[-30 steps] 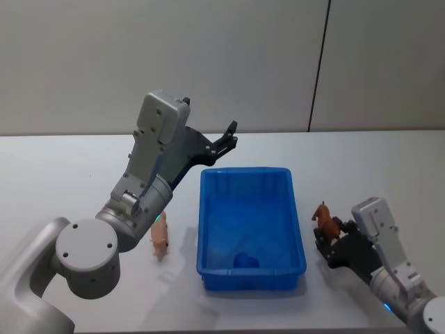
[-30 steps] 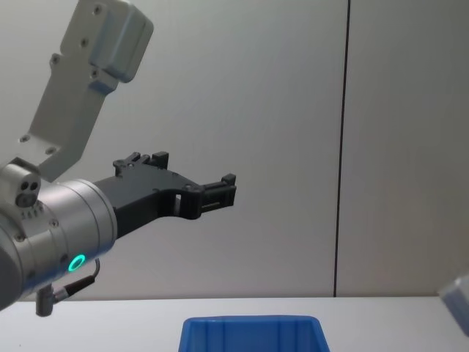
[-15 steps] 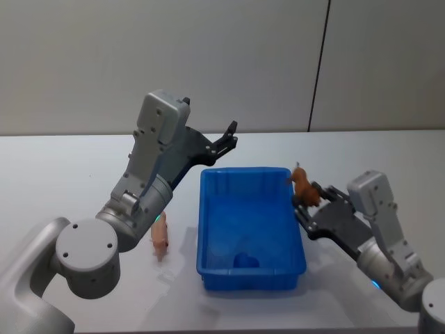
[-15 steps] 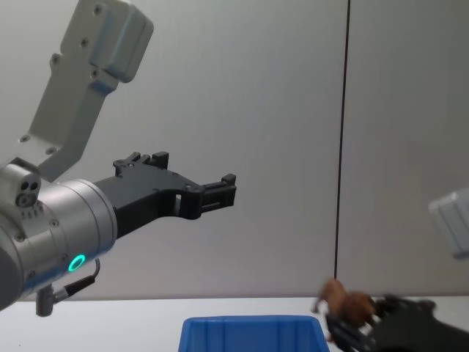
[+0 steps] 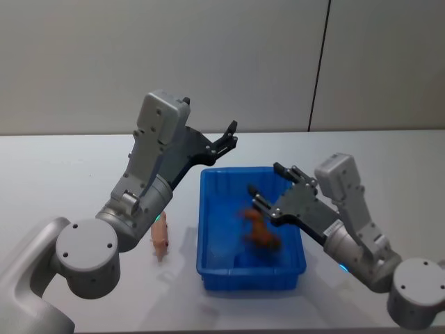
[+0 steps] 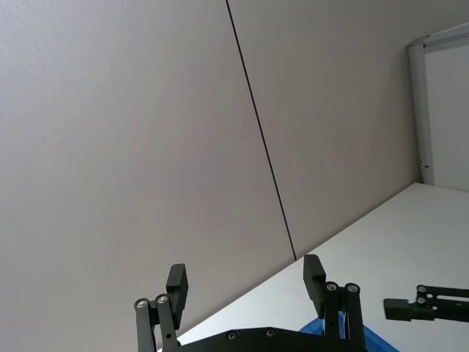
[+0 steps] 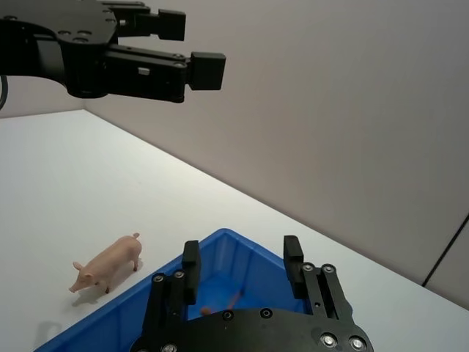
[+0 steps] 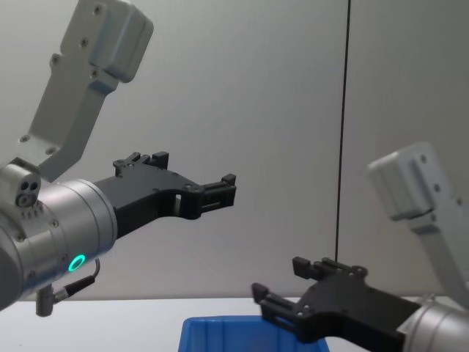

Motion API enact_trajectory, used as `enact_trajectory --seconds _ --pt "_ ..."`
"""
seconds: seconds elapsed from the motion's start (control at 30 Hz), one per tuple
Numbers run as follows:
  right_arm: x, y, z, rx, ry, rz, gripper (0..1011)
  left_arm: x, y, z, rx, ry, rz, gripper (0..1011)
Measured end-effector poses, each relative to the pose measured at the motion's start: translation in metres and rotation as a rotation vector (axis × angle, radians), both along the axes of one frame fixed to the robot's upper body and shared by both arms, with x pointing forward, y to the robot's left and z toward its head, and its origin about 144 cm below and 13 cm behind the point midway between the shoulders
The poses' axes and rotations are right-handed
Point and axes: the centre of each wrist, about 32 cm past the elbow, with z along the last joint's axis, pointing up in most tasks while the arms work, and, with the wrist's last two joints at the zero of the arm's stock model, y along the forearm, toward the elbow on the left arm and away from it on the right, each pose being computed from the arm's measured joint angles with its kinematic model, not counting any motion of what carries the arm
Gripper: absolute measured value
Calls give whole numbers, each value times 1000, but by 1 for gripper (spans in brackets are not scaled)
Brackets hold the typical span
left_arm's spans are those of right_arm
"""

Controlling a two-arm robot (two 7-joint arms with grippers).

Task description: Pick up the two dolls from the table and place them into the box.

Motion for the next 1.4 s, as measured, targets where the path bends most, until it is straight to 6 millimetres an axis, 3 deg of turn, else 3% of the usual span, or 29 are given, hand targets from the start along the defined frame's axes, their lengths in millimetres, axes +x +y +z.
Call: enact_trajectory --seconds 0.43,1.4 --pt "10 10 -5 -16 31 -41 1001 0 0 0 0 0 0 1001" --pt "-18 -22 -5 -12 55 -313 1001 0 0 -1 0 5 1 1001"
